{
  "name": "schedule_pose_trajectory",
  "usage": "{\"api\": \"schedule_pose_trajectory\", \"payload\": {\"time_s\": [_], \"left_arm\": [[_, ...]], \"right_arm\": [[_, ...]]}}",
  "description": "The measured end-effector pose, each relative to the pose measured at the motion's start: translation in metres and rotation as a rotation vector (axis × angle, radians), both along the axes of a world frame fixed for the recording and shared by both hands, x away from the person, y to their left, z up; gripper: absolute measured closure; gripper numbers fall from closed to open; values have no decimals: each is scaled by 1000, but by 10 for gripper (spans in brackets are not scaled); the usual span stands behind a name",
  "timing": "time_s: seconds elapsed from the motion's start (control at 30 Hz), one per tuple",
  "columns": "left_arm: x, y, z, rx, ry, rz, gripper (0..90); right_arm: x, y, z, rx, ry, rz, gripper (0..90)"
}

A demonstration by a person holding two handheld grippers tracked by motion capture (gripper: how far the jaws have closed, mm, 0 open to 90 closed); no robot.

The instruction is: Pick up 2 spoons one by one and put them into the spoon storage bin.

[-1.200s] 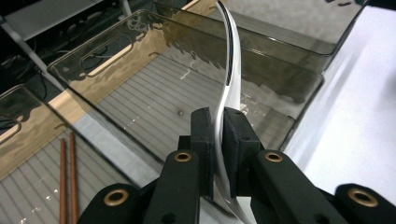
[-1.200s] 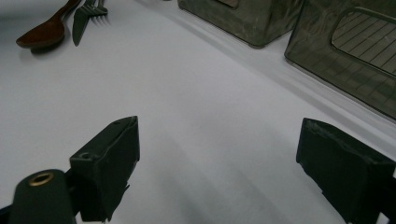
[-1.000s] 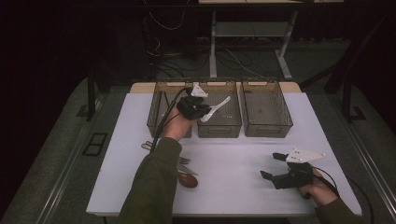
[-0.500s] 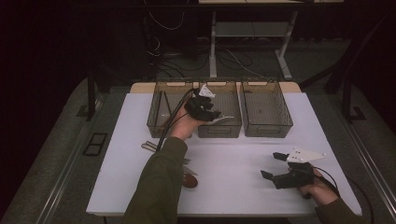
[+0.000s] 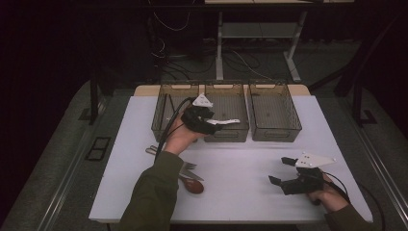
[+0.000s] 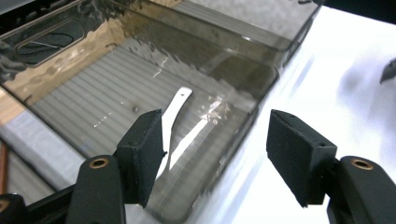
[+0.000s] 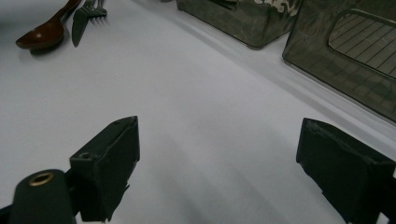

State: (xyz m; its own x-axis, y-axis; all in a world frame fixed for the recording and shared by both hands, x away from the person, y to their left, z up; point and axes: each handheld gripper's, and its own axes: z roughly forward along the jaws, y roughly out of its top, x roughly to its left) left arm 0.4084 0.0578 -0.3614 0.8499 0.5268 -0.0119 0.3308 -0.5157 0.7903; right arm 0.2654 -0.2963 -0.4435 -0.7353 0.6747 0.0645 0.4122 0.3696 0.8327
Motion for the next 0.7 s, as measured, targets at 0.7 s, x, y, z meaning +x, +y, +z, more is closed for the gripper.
{"api": "schedule_pose_trajectory", "payload": {"time_s": [0.7], "left_arm": [[-82,74,-28,8,10,65,497]], "right_arm": [[0,0,0,0,1,-2,132]]}}
